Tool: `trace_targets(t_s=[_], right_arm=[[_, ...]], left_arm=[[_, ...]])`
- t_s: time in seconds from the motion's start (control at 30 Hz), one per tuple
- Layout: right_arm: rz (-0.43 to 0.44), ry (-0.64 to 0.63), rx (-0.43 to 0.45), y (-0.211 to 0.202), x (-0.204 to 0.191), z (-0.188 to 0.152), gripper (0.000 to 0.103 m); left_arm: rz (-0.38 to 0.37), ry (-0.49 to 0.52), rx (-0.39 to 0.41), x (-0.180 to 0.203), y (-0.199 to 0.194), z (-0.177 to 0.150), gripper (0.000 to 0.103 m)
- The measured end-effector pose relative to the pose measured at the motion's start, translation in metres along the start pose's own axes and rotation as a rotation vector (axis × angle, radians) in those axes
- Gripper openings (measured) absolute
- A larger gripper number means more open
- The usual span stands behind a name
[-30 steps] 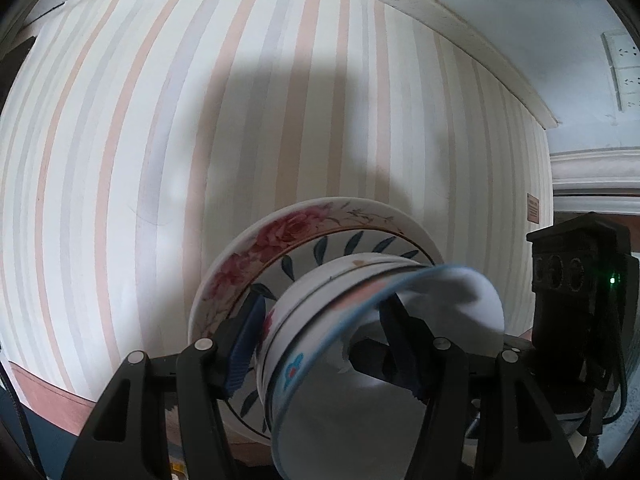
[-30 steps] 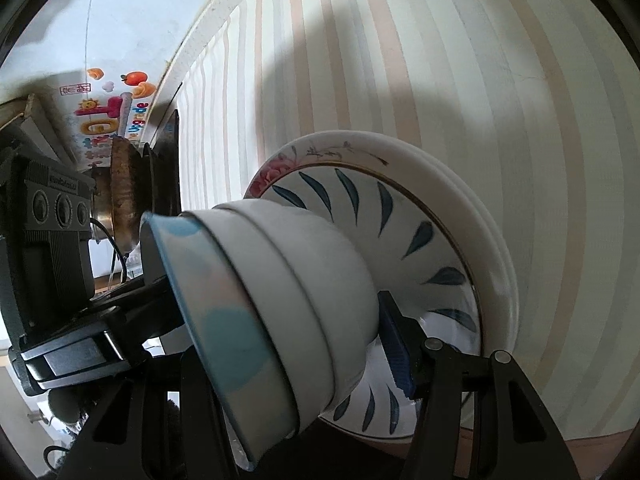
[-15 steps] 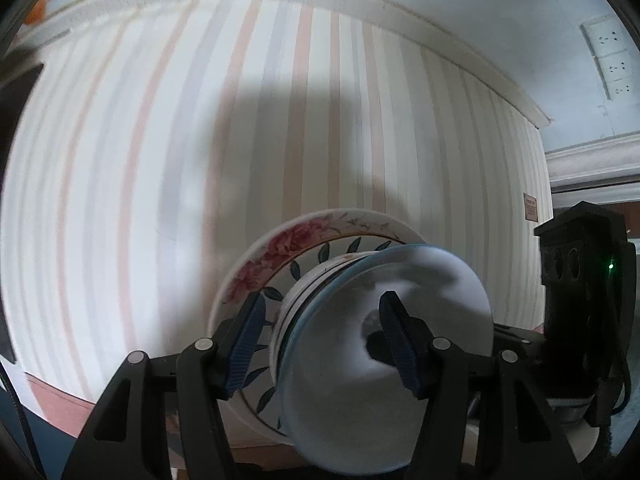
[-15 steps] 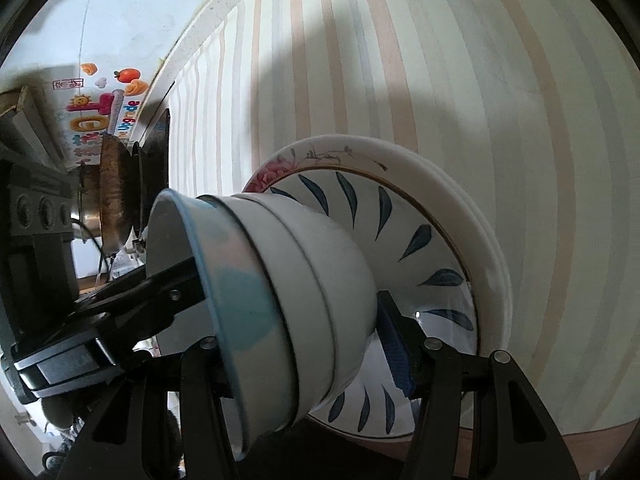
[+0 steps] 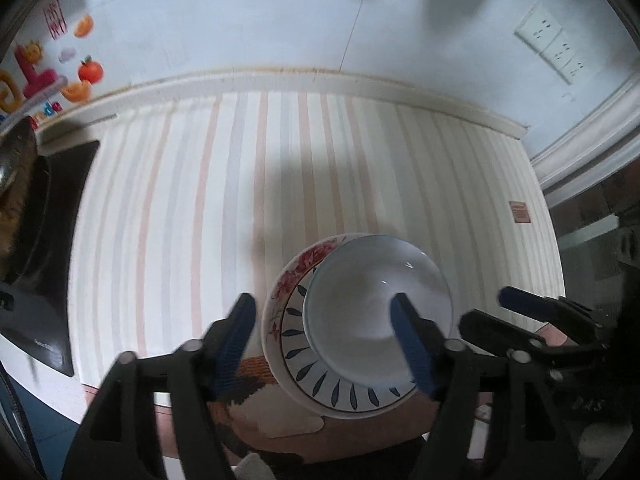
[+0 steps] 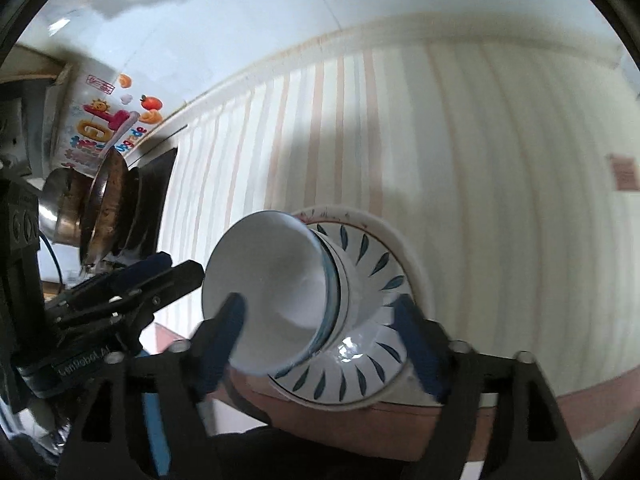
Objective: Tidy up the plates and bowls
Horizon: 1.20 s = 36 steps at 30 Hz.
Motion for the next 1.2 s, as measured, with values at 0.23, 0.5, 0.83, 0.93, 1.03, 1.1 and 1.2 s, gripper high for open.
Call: trace_targets(t_s=[0.23,0.5,0.83,0.93,1.03,1.1,1.2], right_arm=[[-0.115,-0.011,0.135,-0.056,-0.013,-0.02,0.09],[-0.14,-0.013,0.225,-0.107,-0.024,-0.048,0.091],[-0.158,-0.088,0.376,-0.188,-0.051,-0.096,0.094],[-0.169,-0.104,0.417,-0.214,-0.06,-0.121,0.094],[-0.171,-0.115,0.442,-0.237,-0.067,-0.15,0.094],[-0.181,-0.119,0.461,-0.252,-0.07,-0.171,0.095],[-0.186,-0.124,0.49,-0.274,-0.074,-0.201,0.095]], left_arm=[[0.047,0.031,0.094,0.001,-0.039,-0.007,0.087],[0.067,0.038,0.179,0.013,-0.084,-0.026,0.088],[0.1,0.028,0.378,0.034,-0.17,-0.065,0.088],[0.111,0.035,0.396,0.042,-0.19,-0.085,0.101],[0.121,0.038,0.41,0.048,-0.208,-0.108,0.101],[0.132,0.033,0.424,0.049,-0.221,-0.124,0.101],[0.144,0.027,0.443,0.052,-0.237,-0.147,0.101]])
Point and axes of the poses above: each gripper's, at about its wrist camera, not at the fingertips, and y roughly the way its jaws point, x to its right, z to its top, the point moved 9 cm from there along y, roughly the way its jaws point, and after that the axes turned 2 degrees about y, right-handed, at the moved point
